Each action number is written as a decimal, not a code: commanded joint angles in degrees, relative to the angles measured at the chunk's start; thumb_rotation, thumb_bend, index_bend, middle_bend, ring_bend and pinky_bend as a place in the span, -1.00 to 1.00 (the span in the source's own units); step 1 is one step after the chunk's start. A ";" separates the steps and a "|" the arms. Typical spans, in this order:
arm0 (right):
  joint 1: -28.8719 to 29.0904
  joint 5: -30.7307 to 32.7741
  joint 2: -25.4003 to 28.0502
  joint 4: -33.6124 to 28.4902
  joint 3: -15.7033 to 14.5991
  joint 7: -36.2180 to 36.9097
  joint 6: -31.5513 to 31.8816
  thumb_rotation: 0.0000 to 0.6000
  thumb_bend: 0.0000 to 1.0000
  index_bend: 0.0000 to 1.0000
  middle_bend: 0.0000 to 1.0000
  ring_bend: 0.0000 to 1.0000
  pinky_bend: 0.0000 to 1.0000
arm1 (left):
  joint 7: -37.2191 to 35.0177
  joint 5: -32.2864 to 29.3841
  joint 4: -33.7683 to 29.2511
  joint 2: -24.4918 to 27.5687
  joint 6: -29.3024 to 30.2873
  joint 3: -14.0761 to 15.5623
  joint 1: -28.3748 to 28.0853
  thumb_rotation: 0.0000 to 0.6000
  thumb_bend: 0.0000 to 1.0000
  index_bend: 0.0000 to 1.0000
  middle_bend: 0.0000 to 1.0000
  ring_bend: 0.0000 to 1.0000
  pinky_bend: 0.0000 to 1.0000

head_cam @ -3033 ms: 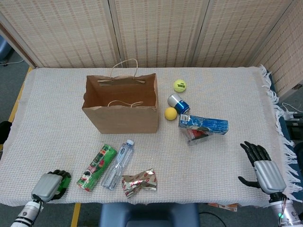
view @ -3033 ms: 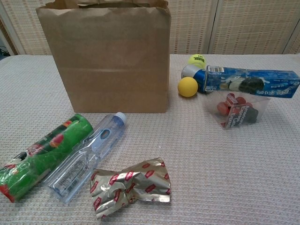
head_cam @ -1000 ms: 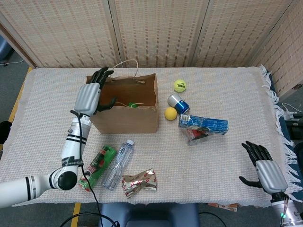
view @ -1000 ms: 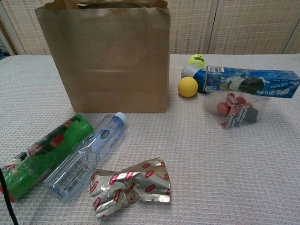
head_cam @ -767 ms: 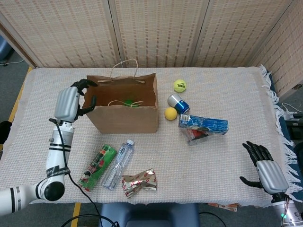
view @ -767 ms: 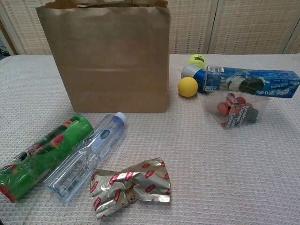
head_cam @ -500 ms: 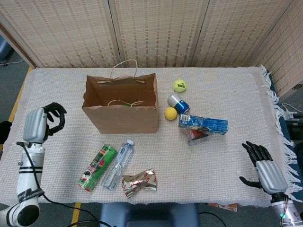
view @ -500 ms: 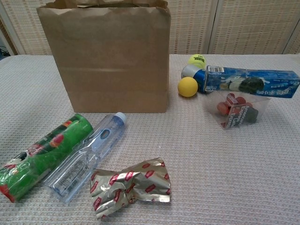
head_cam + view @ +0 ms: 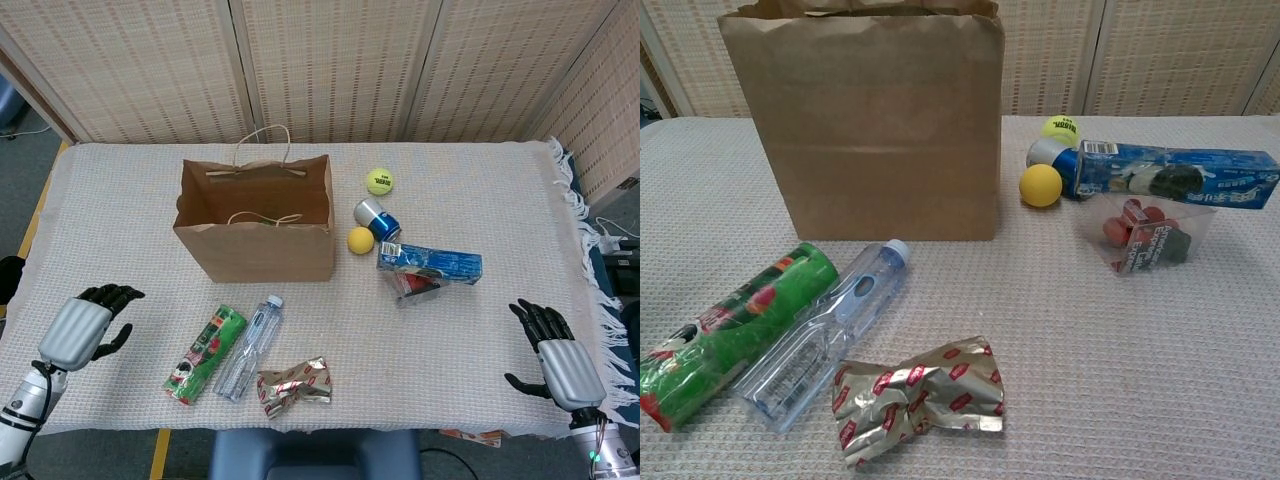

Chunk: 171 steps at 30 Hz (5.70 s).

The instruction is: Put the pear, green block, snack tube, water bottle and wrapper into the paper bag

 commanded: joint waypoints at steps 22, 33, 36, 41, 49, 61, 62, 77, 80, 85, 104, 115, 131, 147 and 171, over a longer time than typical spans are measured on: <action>0.25 0.43 0.70 -0.66 -0.08 1.00 -0.86 1.00 -0.88 -1.00 -1.00 -1.00 -1.00 | 13.32 29.77 29.42 -9.65 5.48 10.08 -10.49 1.00 -0.29 -1.00 -1.00 -1.00 -0.97; 0.22 0.77 0.88 -1.23 -0.27 1.48 -1.31 1.00 -0.88 -1.00 -1.00 -1.00 -1.00 | 16.61 33.50 29.49 -12.43 3.95 11.40 -12.95 1.00 -0.28 -1.00 -1.00 -1.00 -1.00; 0.30 0.90 0.99 -1.38 -0.29 1.65 -1.58 1.00 -0.88 -1.00 -1.00 -1.00 -1.00 | 16.93 33.93 30.36 -13.22 2.74 11.68 -14.00 1.00 -0.28 -1.00 -1.00 -1.00 -1.00; 0.44 1.09 1.18 -1.58 -0.30 1.87 -1.96 1.00 -0.87 -1.00 -1.00 -1.00 -1.00 | 17.34 34.22 31.54 -14.31 1.25 12.17 -15.34 1.00 -0.28 -1.00 -1.00 -1.00 -1.00; 0.55 1.34 1.55 -1.97 -0.44 2.31 -2.50 1.00 -0.88 -1.00 -1.00 -1.00 -1.00 | 17.59 33.60 33.92 -15.39 -0.17 12.46 -16.99 1.00 -0.27 -1.00 -1.00 -1.00 -1.00; 0.74 1.81 1.99 -2.62 -0.53 3.05 -3.26 1.00 -0.88 -1.00 -1.00 -1.00 -1.00 | 17.54 31.72 36.80 -15.98 -4.01 13.50 -19.02 1.00 -0.27 -1.00 -1.00 -1.00 -1.00; 0.75 1.82 1.99 -2.62 -0.55 3.05 -3.31 1.00 -0.88 -1.00 -1.00 -1.00 -1.00 | 17.52 31.59 36.86 -15.95 -4.20 13.59 -19.16 1.00 -0.27 -1.00 -1.00 -1.00 -1.00; 0.77 1.87 2.05 -2.69 -0.57 3.11 -3.38 1.00 -0.88 -1.00 -1.00 -1.00 -1.00 | 18.39 31.93 35.14 -16.25 -8.84 16.11 -22.46 1.00 -0.18 -0.86 -1.00 -1.00 -0.88; 0.84 1.83 2.09 -2.72 -0.56 3.26 -3.46 1.00 -0.88 -1.00 -1.00 -1.00 -1.00 | 17.72 32.28 35.19 -16.18 -7.90 16.72 -22.70 1.00 0.04 -0.43 -0.65 -0.68 -0.38; 0.82 1.72 2.14 -2.77 -0.59 3.43 -3.40 1.00 -0.87 -1.00 -1.00 -1.00 -1.00 | 16.28 32.37 35.48 -15.69 -7.57 17.93 -22.96 1.00 0.22 0.13 0.08 0.04 0.33; 0.67 1.78 2.08 -2.70 -0.55 3.97 -3.15 1.00 -0.88 -1.00 -1.00 -1.00 -1.00 | 12.39 14.00 31.32 -3.99 0.80 8.72 -14.77 1.00 0.32 0.32 0.31 0.24 0.47; 0.60 1.93 1.90 -2.77 -0.48 3.37 -3.02 1.00 -0.88 -1.00 -1.00 -1.00 -1.00 | 0.40 -9.58 27.10 -8.88 8.44 -8.77 -8.09 1.00 0.32 0.34 0.32 0.26 0.47; 0.59 1.67 2.10 -2.58 -0.59 3.90 -3.06 1.00 -0.88 -1.00 -1.00 -1.00 -1.00 | -3.36 -32.85 -14.19 -12.24 4.83 -29.80 -13.16 1.00 0.31 0.32 0.31 0.26 0.44; 0.64 1.09 2.78 -2.81 -0.91 5.08 -3.29 1.00 -0.87 -1.00 -1.00 -1.00 -1.00 | 5.41 -36.13 -17.35 -14.14 -1.65 -26.73 -17.04 1.00 0.28 0.29 0.29 0.25 0.43; 0.64 1.18 2.73 -2.96 -0.95 4.70 -3.32 1.00 -0.88 -1.00 -1.00 -1.00 -1.00 | 7.40 -38.13 -21.08 -14.31 -6.95 -27.45 -21.76 1.00 -0.01 -0.13 -0.29 -0.29 -0.06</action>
